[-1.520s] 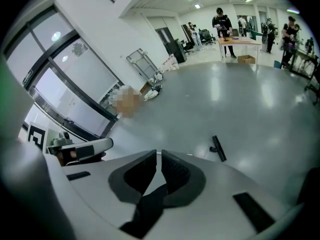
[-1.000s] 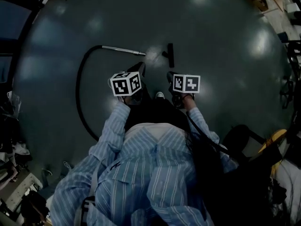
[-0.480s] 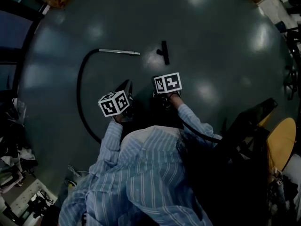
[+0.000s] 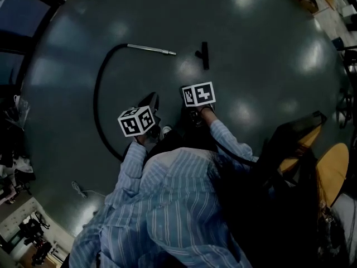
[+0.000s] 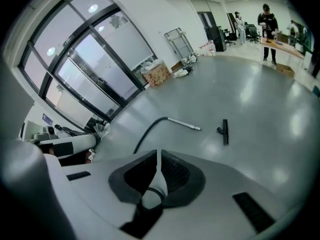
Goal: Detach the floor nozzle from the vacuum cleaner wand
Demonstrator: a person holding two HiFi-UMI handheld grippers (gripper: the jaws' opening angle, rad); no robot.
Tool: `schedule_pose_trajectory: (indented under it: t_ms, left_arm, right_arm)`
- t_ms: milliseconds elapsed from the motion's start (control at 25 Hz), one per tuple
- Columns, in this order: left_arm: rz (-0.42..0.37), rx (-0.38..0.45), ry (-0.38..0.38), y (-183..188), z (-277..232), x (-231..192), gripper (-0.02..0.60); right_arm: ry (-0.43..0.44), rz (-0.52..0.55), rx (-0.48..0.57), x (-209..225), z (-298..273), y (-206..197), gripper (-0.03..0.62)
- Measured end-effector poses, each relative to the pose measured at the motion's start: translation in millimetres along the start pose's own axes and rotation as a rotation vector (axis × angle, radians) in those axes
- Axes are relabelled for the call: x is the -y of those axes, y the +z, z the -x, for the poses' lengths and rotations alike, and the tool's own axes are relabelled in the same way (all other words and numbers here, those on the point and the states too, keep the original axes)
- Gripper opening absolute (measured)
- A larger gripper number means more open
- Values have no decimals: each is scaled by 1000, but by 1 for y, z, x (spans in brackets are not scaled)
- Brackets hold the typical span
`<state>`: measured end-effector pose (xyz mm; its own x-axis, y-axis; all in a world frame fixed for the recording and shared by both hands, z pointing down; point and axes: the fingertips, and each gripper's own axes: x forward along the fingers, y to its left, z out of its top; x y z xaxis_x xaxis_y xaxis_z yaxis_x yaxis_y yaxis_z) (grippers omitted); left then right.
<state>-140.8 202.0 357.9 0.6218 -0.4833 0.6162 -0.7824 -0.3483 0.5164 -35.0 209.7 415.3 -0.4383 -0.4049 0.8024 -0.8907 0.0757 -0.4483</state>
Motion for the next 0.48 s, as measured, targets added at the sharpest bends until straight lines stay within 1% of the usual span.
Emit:
schedule_pose_trajectory:
  t_ms: [120,280,360,480]
  left_arm:
    - [21,23,-13,-14,24,-11,21]
    - [41,42,-25,-35,62,-33,21]
    - [38,45,-38,-45,75,-40,21]
    - [14,42,-64,-57,88,-41,21]
  right_arm:
    - [22,-9,16,-26,-1,-19,32]
    - [39,-7,23,-65,-1,-56,32]
    - [33,2,25,-78,-1,-73,32]
    - [16,0,37,-87,5,-94,32]
